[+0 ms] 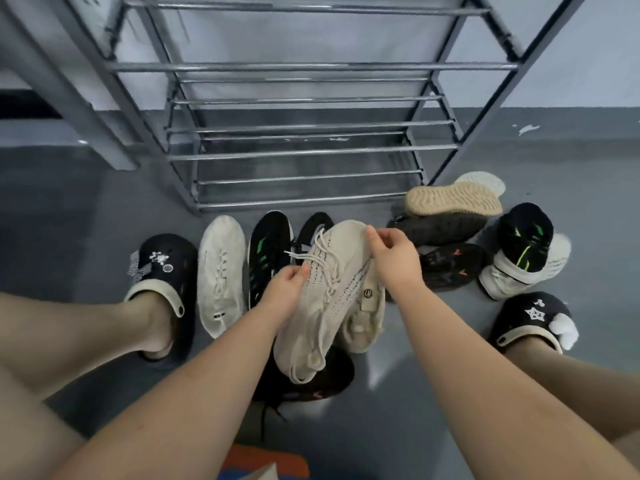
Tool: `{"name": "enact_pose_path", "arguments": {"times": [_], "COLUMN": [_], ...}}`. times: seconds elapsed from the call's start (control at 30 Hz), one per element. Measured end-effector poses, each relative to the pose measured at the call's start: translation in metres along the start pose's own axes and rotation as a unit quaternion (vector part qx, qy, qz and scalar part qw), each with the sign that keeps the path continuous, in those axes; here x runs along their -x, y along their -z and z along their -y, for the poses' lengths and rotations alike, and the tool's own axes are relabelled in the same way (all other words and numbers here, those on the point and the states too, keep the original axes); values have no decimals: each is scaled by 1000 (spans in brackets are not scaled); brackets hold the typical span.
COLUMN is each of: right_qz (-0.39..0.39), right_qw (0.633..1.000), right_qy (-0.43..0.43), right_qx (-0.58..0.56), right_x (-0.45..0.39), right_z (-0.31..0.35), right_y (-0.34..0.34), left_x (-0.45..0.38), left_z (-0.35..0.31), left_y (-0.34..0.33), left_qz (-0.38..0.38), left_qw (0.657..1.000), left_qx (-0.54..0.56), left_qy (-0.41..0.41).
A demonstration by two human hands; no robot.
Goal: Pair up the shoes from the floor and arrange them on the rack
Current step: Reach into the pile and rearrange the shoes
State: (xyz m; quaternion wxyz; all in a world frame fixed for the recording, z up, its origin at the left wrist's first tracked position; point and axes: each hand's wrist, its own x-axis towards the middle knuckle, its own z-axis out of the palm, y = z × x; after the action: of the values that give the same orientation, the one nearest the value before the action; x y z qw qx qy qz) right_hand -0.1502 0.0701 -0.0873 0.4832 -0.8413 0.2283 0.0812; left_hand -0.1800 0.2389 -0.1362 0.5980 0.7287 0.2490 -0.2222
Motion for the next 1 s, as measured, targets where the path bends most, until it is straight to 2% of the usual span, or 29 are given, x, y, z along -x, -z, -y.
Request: {"name": "enact_pose_path", "arguments": {"times": [0.1,0.2,0.27,0.4,0.57,0.7,0.9,1.0], "right_qz": [93,213,258,249,218,204,174,164], "right_qw": [993,962,944,951,962,963,970,971], "right_qy": [-66,-171,-205,-182,-165,-174,-171,-175], "right_qx": [14,-14,-22,-13,6,-17,-20,-3], "right_x": [7,24,32,32,25,23,15,12], "right_z": [-5,-8,-7,-4,-4,-7,-9,-16], "right_y": [-34,-62,-72,-79,-87,-93,-96,-102], "left_x": [-5,-18,-24,-21,-21,-24,-20,-20], "left_z": [6,12,15,9,8,12,38,46], "left_y": [22,38,44,50,52,52,50,47], "left_qz": [-47,-79,-84,-33,38,55,74,75], "left_qw": [995,980,968,946,926,929,942,942], "left_qx": [74,150,197,286,354,346,271,271], "left_qy": [54,107,130,152,123,117,182,182]}}
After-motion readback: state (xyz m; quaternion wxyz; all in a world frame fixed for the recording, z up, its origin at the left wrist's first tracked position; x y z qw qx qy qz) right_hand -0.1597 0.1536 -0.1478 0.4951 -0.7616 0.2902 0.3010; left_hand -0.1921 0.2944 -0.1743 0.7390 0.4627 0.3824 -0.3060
